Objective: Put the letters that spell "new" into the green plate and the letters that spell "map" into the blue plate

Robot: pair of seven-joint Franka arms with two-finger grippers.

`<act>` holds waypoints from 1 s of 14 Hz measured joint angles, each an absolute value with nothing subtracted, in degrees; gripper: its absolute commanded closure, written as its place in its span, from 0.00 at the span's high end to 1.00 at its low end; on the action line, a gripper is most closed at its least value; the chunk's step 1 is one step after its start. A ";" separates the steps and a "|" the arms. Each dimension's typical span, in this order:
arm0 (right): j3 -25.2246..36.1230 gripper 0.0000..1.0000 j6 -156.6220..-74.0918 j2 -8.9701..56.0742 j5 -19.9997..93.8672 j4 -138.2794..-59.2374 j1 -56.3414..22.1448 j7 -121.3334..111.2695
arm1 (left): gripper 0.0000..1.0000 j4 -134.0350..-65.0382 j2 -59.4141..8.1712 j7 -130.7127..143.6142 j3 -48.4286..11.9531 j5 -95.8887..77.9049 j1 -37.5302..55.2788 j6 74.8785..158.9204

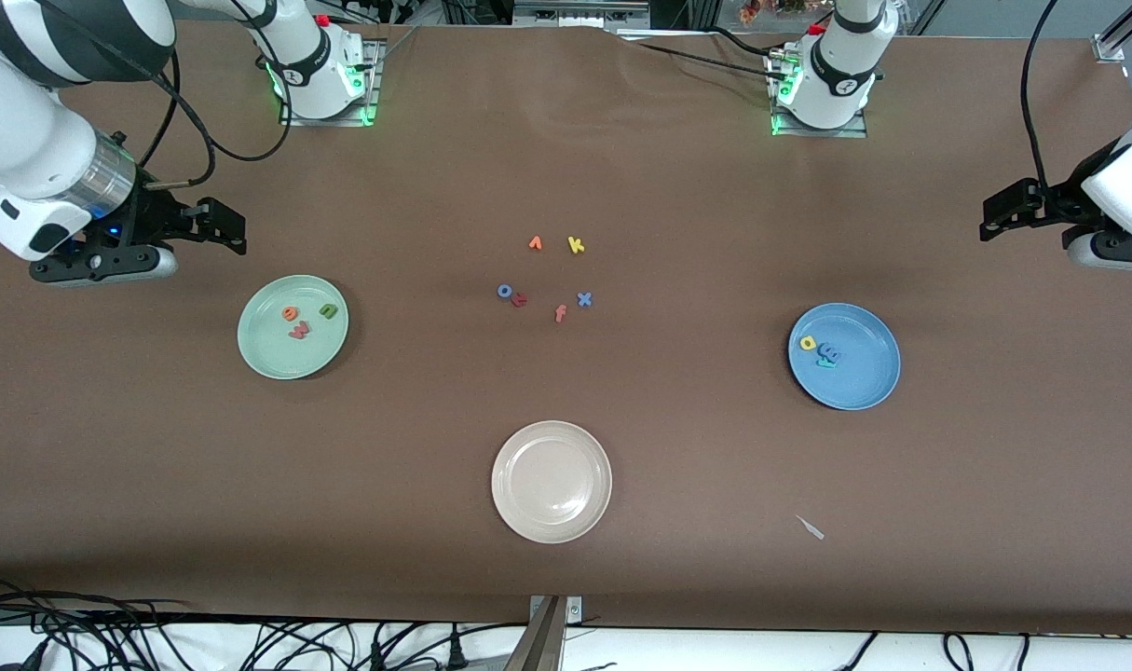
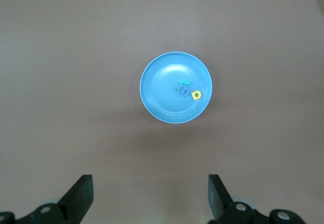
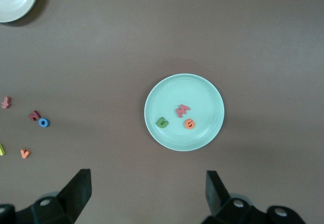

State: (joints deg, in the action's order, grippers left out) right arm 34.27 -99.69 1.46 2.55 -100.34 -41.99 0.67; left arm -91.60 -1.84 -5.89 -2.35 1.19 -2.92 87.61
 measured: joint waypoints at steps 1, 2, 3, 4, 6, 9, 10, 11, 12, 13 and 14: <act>31.86 1.00 -99.69 1.74 2.53 -99.55 -39.73 0.67 | 1.00 -91.60 -1.84 -5.89 -2.35 1.19 -2.92 87.61; 26.24 1.00 -99.63 1.93 2.33 -98.86 -34.52 0.67 | 1.00 -91.60 -1.84 -5.89 -2.35 1.19 -2.92 87.61; 19.34 1.00 -99.31 2.08 1.72 -98.22 -28.19 0.67 | 1.00 -91.60 -1.84 -5.89 -2.35 1.19 -2.92 87.61; 12.87 1.00 -98.64 2.14 0.62 -97.63 -22.33 0.67 | 1.00 -91.60 -1.84 -5.89 -2.35 1.19 -2.92 87.61; 5.45 1.00 -97.09 2.14 -0.72 -96.61 -15.59 0.68 | 1.00 -91.60 -1.84 -5.89 -2.35 1.19 -2.92 87.61; 4.15 1.00 -95.03 2.00 -0.89 -95.87 -13.66 0.67 | 1.00 -91.60 -1.84 -5.89 -2.35 1.19 -2.92 87.61; 3.84 1.00 -94.55 1.98 -0.89 -95.57 -12.86 0.62 | 1.00 -91.60 -1.84 -5.89 -2.35 1.19 -2.92 87.61; 3.45 1.00 -93.18 1.98 -0.89 -94.81 -11.91 0.47 | 1.00 -91.60 -1.84 -5.89 -2.35 1.19 -2.92 87.61; 2.97 1.00 -91.16 1.98 -0.89 -93.64 -10.86 0.36 | 1.00 -91.60 -1.84 -5.89 -2.35 1.19 -2.92 87.61; 2.54 1.00 -89.10 1.97 -0.89 -92.35 -9.88 0.20 | 1.00 -91.60 -1.84 -5.89 -2.35 1.19 -2.92 87.61; 2.33 1.00 -87.59 1.96 -0.89 -91.25 -9.18 -0.08 | 1.00 -91.61 -1.85 -5.89 -2.35 1.19 -2.92 87.61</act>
